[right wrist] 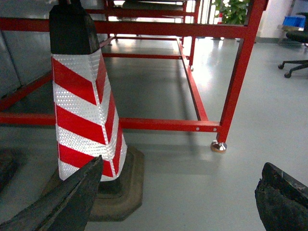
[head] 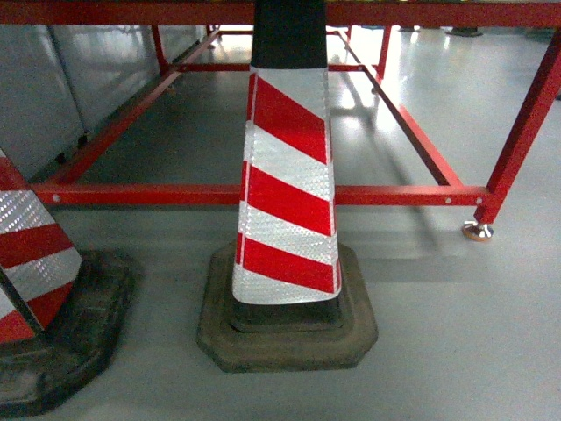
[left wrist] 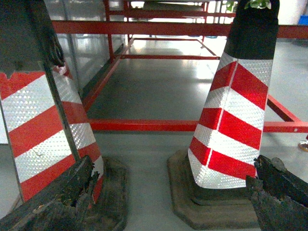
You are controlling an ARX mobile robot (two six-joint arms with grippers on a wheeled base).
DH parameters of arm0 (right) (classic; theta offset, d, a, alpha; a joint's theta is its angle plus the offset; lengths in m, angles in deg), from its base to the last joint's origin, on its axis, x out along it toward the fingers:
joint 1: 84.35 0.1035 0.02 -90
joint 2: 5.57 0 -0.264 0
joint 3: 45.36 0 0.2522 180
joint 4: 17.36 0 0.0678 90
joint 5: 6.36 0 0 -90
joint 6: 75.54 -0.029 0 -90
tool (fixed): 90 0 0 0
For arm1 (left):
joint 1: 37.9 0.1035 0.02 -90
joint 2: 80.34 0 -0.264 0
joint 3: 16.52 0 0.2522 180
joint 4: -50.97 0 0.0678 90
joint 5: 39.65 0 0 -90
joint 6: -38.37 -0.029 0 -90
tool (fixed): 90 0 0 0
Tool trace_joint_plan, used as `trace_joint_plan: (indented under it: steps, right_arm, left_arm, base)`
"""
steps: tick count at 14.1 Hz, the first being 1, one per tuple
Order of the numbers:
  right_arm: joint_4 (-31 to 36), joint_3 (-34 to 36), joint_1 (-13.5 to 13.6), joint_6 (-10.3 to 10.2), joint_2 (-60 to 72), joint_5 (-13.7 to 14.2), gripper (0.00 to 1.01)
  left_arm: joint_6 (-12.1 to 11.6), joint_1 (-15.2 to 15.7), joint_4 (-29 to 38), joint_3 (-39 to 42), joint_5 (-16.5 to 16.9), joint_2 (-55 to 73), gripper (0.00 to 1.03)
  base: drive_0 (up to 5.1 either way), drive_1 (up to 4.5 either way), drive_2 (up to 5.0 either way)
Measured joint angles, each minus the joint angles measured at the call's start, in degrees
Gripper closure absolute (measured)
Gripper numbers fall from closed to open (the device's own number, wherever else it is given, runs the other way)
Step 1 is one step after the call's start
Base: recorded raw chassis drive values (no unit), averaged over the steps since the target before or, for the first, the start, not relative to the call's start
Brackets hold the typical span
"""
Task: Sort blue parts and orange caps into right shelf containers
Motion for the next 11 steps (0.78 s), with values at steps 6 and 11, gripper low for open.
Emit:
trace_joint_plan:
  steps: [6, 11]
  right_arm:
    - [0.0, 0.0, 0.0, 0.0, 0.0, 0.0, 0.03]
    - [0.0, 0.0, 0.0, 0.0, 0.0, 0.0, 0.03]
  left_arm:
    - [0.0, 0.0, 0.0, 0.0, 0.0, 0.0, 0.05]
    - [0.0, 0.0, 0.0, 0.0, 0.0, 0.0, 0.05]
  base:
    - [0.0, 0.0, 0.0]
    - [0.0, 0.0, 0.0]
